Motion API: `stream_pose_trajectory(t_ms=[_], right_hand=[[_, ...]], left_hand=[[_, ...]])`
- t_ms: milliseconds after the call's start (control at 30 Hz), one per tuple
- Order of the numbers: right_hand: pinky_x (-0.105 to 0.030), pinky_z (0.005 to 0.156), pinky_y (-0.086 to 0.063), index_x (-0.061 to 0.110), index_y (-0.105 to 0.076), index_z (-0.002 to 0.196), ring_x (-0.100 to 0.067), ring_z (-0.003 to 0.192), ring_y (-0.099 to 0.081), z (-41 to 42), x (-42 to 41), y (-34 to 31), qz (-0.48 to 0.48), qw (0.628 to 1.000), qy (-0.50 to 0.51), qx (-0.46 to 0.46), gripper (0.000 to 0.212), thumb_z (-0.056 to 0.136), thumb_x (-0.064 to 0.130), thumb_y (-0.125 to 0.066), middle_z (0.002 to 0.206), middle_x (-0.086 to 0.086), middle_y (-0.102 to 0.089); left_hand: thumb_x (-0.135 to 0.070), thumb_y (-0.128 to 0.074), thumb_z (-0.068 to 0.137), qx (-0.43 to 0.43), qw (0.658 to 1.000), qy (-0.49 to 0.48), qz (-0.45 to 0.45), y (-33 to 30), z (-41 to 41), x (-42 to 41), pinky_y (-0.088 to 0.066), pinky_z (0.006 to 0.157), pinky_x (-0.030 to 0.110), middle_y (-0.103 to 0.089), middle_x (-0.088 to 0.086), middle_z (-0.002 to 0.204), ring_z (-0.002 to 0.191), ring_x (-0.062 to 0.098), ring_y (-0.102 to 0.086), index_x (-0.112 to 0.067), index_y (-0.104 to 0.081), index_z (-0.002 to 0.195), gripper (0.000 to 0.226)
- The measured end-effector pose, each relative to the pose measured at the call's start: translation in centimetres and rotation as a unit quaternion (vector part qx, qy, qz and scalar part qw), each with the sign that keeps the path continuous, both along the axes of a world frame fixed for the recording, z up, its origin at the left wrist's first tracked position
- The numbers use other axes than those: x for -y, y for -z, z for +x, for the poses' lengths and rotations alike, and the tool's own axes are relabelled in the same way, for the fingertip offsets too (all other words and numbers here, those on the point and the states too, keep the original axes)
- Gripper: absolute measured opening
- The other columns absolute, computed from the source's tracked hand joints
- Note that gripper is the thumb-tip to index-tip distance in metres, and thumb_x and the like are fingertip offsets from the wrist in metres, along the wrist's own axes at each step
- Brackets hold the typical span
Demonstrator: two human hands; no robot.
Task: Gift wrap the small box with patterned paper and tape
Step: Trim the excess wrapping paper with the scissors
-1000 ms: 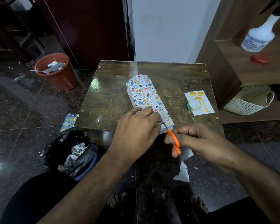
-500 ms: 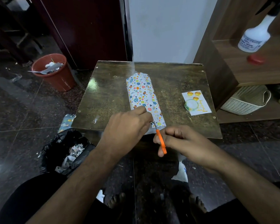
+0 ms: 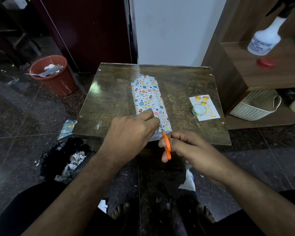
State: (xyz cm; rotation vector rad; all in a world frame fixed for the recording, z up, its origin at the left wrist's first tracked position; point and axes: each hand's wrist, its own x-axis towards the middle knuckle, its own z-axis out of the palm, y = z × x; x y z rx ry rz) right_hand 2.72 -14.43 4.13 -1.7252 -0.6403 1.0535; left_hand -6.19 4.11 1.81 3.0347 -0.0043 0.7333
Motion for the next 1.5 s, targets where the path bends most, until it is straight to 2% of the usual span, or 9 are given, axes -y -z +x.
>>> stream_pose_trajectory(t_ms=[167,400,600,800,1033,1200,1300,1367,1500], right_hand=[[-0.004,0.055,-0.038,-0.007,-0.07,0.101,0.007,0.053,-0.053,0.1,0.1,-0.2,-0.006,1.0,0.014,-0.009,0.028,0.105,0.015,-0.053,0.074,-0.005,-0.074],[-0.003,0.055,-0.038,0.002,-0.073,0.1,0.008,0.06,-0.057,0.3,0.1,-0.3,-0.027,0.999,0.014,-0.026,0.025,0.104,0.018,-0.055,0.072,0.0,-0.075],[-0.001,0.056,-0.037,0.005,-0.076,0.096,0.009,0.059,-0.057,0.4,-0.2,-0.5,-0.018,0.999,0.018,-0.024,0.025,0.102,0.022,-0.059,0.072,0.001,-0.075],[0.0,0.058,-0.036,0.013,-0.077,0.089,0.014,0.061,-0.056,0.7,-0.7,-0.8,-0.023,0.999,0.009,-0.022,0.027,0.102,0.026,-0.057,0.073,-0.001,-0.075],[-0.001,0.058,-0.038,-0.003,-0.074,0.098,0.008,0.057,-0.056,1.0,-0.4,0.0,-0.009,1.0,0.008,-0.016,0.025,0.103,0.016,-0.058,0.073,-0.003,-0.075],[-0.008,0.068,-0.041,-0.003,-0.074,0.093,0.002,0.068,-0.06,0.9,-0.6,0.3,0.007,1.0,0.001,-0.016,0.024,0.102,0.016,-0.061,0.072,-0.002,-0.075],[-0.029,0.093,-0.047,0.004,-0.076,0.089,-0.007,0.08,-0.066,1.0,-0.9,0.4,0.016,1.0,0.003,-0.001,0.024,0.102,0.019,-0.061,0.075,-0.004,-0.077],[-0.029,0.094,-0.047,0.006,-0.076,0.088,-0.009,0.08,-0.067,1.2,-1.2,0.4,0.016,1.0,0.002,0.002,0.026,0.102,0.02,-0.06,0.078,-0.007,-0.078],[-0.031,0.091,-0.048,-0.002,-0.073,0.088,-0.01,0.081,-0.067,1.5,-1.3,0.6,0.006,1.0,-0.004,0.018,0.029,0.102,0.02,-0.061,0.079,-0.006,-0.078]], left_hand=[[-0.033,-0.047,0.096,-0.003,1.0,0.001,0.013,-0.1,0.1,0.2,-0.038,0.035,0.029,-0.064,-0.001,0.084,0.05,0.024,-0.059,-0.019,-0.07,0.086,0.029],[-0.031,-0.048,0.096,-0.006,1.0,0.008,0.004,0.0,0.1,0.1,-0.038,0.033,0.03,-0.061,0.0,0.081,0.046,0.026,-0.056,-0.018,-0.068,0.084,0.027],[-0.034,-0.045,0.097,-0.012,0.999,0.013,-0.041,0.1,0.1,-0.1,-0.045,0.035,0.036,-0.062,0.0,0.085,0.048,0.03,-0.059,-0.018,-0.069,0.089,0.03],[-0.031,-0.048,0.092,-0.026,0.999,0.02,-0.025,-0.2,0.0,0.2,-0.032,0.035,0.025,-0.062,-0.002,0.083,0.042,0.025,-0.053,-0.019,-0.068,0.084,0.025],[-0.03,-0.046,0.096,-0.028,0.998,0.029,-0.054,-0.3,0.0,0.1,-0.04,0.034,0.032,-0.062,-0.001,0.087,0.045,0.028,-0.054,-0.017,-0.065,0.088,0.024],[-0.03,-0.046,0.098,-0.023,0.995,0.019,-0.094,-0.4,-0.4,0.1,-0.046,0.038,0.039,-0.063,-0.001,0.09,0.052,0.028,-0.058,-0.016,-0.064,0.093,0.023],[-0.033,-0.044,0.099,-0.025,0.993,0.024,-0.112,-0.5,-0.5,0.2,-0.049,0.041,0.041,-0.063,-0.003,0.092,0.055,0.027,-0.06,-0.018,-0.064,0.094,0.025],[-0.032,-0.043,0.099,-0.029,0.992,0.029,-0.116,-0.5,-0.4,0.3,-0.05,0.042,0.043,-0.063,-0.001,0.093,0.056,0.028,-0.061,-0.017,-0.065,0.094,0.027],[-0.033,-0.043,0.099,-0.035,0.99,0.033,-0.136,-0.3,-0.5,0.4,-0.052,0.046,0.045,-0.062,-0.001,0.095,0.062,0.028,-0.063,-0.016,-0.064,0.096,0.027]])
